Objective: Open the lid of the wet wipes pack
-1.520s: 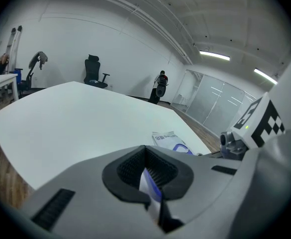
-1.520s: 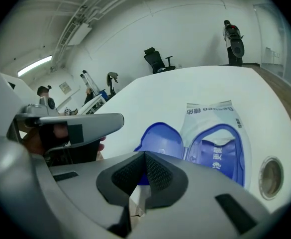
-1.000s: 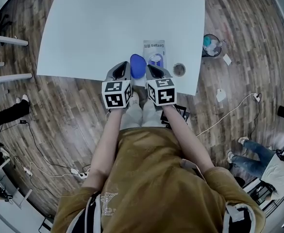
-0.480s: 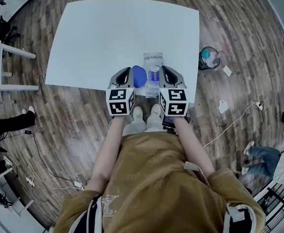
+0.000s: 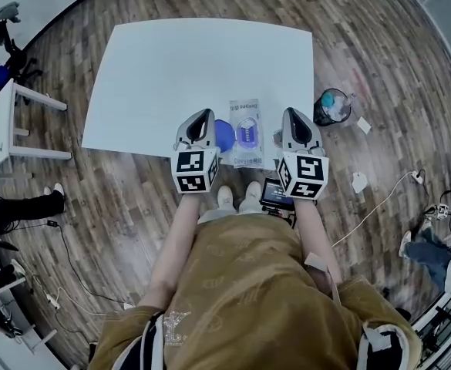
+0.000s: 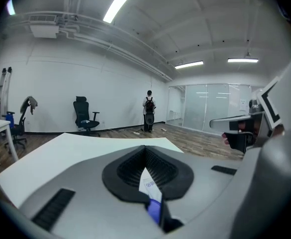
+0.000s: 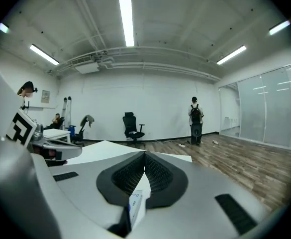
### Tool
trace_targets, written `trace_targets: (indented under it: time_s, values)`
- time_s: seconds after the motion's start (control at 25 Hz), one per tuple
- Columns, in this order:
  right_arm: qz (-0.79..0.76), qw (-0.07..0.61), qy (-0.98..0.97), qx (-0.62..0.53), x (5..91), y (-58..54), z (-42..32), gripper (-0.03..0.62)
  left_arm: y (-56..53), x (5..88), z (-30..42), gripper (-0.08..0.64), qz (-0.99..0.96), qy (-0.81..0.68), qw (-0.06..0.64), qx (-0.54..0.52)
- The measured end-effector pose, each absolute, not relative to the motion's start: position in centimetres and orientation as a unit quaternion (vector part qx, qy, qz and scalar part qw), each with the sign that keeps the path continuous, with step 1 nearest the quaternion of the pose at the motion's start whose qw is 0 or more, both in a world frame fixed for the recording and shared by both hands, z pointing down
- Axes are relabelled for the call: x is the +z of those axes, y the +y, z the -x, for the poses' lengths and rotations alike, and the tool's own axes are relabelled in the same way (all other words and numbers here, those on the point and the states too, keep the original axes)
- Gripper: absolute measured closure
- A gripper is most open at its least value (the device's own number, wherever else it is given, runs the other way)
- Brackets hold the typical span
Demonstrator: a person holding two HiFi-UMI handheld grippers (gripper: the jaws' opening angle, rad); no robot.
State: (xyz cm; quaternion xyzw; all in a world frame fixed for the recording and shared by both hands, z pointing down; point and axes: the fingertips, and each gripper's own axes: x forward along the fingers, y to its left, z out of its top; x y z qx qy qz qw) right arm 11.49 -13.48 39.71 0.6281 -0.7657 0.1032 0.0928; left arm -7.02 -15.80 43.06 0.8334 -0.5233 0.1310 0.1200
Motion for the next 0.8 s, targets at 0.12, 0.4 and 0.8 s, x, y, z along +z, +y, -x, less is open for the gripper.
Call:
trace_targets:
  time_s: [0.12,0.4,0.8]
  values:
    - [-0.644,0.071,-0.755,0.100,39.2,-13.8,-12.8,0.583,-15.9,41.9,6.6,0.558,-0.837,-0.524,0.102,0.122]
    - [-0.626,-0.048,-0.768,0.127,36.0,-14.4,-14.0,0.583,-16.6,39.2,7.1,0.558,-0.831,-0.544,0.070,0.095]
    - [-0.628,0.032,-0.778,0.016,34.1,-14.1,-13.5,0.583,-16.3,37.6,7.3,0.558,-0.828,-0.554,0.047,0.077]
